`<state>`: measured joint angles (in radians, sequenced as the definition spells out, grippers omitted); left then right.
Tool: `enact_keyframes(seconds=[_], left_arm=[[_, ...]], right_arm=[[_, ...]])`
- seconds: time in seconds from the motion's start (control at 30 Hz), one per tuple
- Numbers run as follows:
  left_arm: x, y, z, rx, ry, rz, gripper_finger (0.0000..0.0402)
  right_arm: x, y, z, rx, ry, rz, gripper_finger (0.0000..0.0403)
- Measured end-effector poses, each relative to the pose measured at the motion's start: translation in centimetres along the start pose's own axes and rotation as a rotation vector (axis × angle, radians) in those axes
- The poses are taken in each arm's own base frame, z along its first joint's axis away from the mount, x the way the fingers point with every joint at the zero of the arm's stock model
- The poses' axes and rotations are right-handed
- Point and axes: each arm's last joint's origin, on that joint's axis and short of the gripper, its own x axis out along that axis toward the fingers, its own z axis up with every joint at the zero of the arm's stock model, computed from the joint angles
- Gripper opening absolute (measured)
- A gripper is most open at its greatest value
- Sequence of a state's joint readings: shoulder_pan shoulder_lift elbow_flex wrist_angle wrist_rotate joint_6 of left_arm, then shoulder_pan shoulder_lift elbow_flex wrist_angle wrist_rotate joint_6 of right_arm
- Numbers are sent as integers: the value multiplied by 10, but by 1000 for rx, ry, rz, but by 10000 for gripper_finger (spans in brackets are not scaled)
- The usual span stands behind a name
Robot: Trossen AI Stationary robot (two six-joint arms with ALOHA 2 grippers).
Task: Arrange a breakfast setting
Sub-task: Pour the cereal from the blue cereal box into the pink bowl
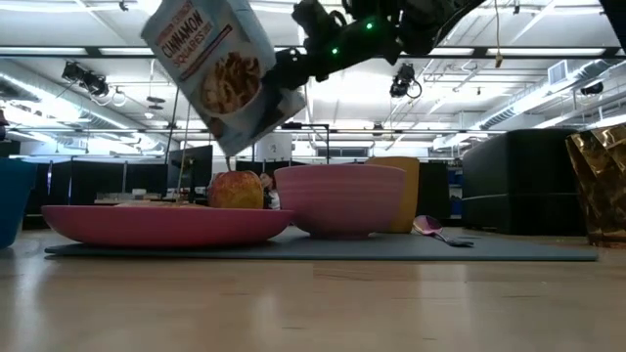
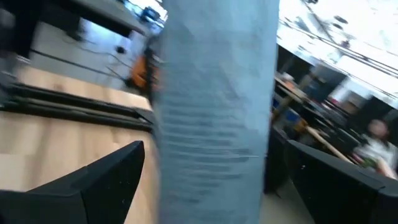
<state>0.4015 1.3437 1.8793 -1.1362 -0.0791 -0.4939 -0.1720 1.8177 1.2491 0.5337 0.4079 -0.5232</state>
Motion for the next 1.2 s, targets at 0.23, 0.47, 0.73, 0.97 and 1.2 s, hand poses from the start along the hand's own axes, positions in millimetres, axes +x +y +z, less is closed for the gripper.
enact_keyframes(seconds=[0.23,0.47,0.73,0.97,1.2], left_arm=[[0,-8,-2,21,-9,-40,5],[0,-9,-1,33,-24,-49,8],[0,-13,3,156,-71,-78,12],[0,-11,6,267,-99,-62,39],[-31,1,17,402,-274,-40,141]], right_arm=[[4,-12,-3,57,-4,-21,389],[6,-16,-6,102,-8,-7,316],[7,-17,-6,115,-17,7,182],[7,-17,-6,115,-17,7,95],[-6,-20,7,145,-3,40,50]])
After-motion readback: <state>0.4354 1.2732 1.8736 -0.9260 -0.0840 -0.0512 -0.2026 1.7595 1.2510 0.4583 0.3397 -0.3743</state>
